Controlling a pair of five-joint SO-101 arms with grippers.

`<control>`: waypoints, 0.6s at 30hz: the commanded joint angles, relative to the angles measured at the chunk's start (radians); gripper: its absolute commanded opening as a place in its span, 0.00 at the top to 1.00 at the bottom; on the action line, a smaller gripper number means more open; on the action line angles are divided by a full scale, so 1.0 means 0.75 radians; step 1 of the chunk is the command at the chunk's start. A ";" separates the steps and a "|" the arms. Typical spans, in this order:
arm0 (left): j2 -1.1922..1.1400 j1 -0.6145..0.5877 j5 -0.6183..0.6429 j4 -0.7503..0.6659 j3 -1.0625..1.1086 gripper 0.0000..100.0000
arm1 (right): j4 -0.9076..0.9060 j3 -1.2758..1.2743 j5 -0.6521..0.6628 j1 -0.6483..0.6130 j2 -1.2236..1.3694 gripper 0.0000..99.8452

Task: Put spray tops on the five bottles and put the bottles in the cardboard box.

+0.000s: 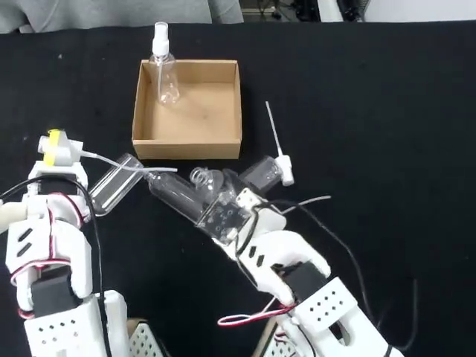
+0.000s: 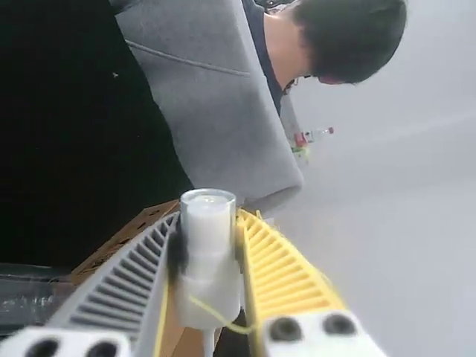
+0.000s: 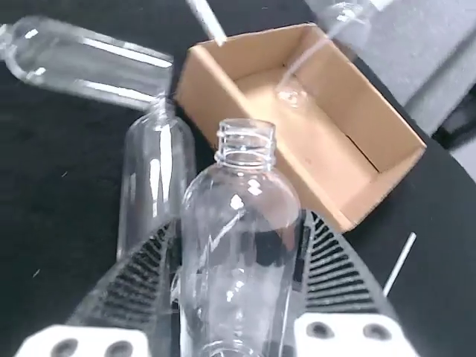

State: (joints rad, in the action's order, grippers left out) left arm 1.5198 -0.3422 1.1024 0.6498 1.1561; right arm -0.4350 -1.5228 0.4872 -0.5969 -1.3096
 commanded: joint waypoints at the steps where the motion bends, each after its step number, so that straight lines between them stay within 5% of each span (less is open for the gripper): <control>1: 0.018 0.003 0.006 -0.016 -0.011 0.97 | 0.041 0.013 0.041 -0.039 -0.026 0.88; 18: 0.018 0.075 -0.041 -0.014 0.013 0.97 | 0.151 -0.032 0.135 -0.039 -0.026 0.88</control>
State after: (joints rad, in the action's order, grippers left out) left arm 1.5198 -0.3330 1.0871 0.6498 1.1792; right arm -0.3782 -1.5459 0.5746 -0.6076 -1.3096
